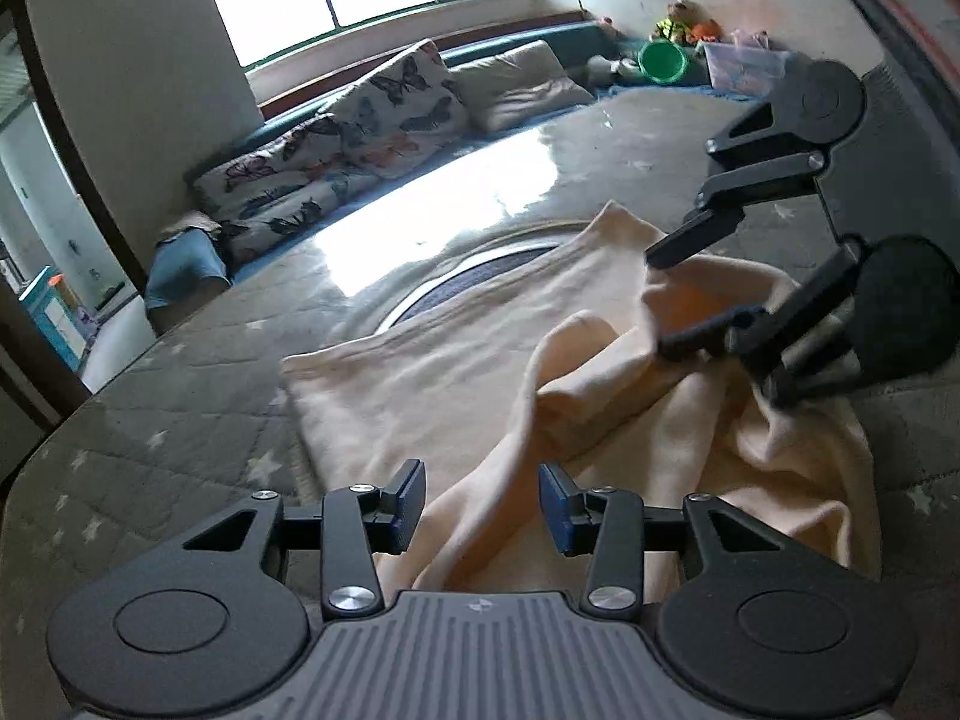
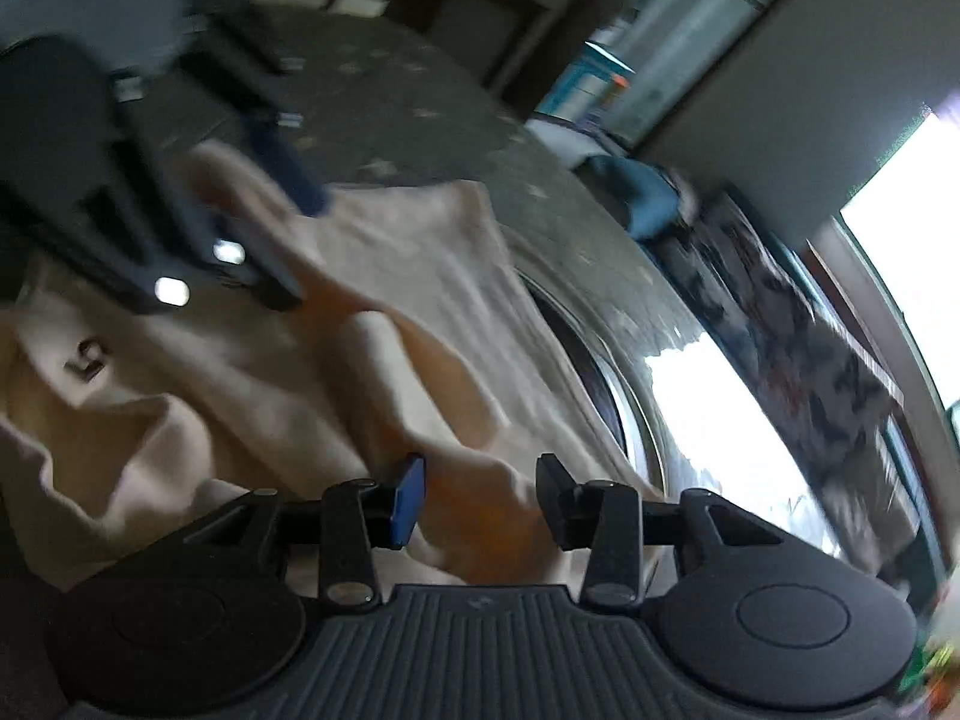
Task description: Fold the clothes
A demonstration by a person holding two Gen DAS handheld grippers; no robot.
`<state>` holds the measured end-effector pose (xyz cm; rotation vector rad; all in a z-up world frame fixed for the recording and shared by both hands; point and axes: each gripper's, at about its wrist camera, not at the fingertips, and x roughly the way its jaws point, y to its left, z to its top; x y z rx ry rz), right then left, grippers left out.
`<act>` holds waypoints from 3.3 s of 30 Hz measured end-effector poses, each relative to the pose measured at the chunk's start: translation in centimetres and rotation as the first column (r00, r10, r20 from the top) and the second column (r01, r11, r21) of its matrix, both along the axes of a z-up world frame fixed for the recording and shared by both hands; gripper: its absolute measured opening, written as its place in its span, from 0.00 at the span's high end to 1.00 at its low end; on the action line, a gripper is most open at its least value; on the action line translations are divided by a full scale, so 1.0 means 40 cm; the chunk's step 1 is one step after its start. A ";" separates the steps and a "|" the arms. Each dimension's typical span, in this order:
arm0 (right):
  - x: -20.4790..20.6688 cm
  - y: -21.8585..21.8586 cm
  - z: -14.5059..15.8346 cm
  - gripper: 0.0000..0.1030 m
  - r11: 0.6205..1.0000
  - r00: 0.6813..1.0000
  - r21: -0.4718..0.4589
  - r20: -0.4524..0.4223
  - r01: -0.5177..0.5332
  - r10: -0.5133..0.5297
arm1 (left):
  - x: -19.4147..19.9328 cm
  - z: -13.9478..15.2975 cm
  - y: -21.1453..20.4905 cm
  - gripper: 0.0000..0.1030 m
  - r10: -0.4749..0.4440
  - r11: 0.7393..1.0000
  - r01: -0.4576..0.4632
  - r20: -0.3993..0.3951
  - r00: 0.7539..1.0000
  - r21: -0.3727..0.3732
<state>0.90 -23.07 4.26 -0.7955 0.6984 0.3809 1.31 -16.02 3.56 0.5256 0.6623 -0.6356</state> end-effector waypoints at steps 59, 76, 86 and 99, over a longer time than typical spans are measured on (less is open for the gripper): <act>-0.410 -0.073 0.038 0.68 0.837 0.993 0.535 -0.036 0.116 -0.115 | -0.376 0.052 0.227 0.55 -0.070 0.984 0.086 0.102 0.992 -0.158; -0.407 -0.036 0.037 0.94 0.841 0.999 0.541 -0.049 0.027 -0.001 | -0.366 0.018 0.187 0.82 -0.179 0.962 0.192 0.079 0.981 -0.194; -0.500 -0.052 0.054 0.92 0.826 0.974 0.563 -0.203 0.036 0.096 | -0.418 0.005 0.218 0.75 -0.291 0.946 0.293 0.033 0.956 -0.142; -0.386 -0.052 0.018 0.91 0.806 0.989 0.582 -0.147 0.108 -0.027 | -0.278 0.083 0.157 0.76 -0.203 0.939 0.222 0.098 0.974 -0.262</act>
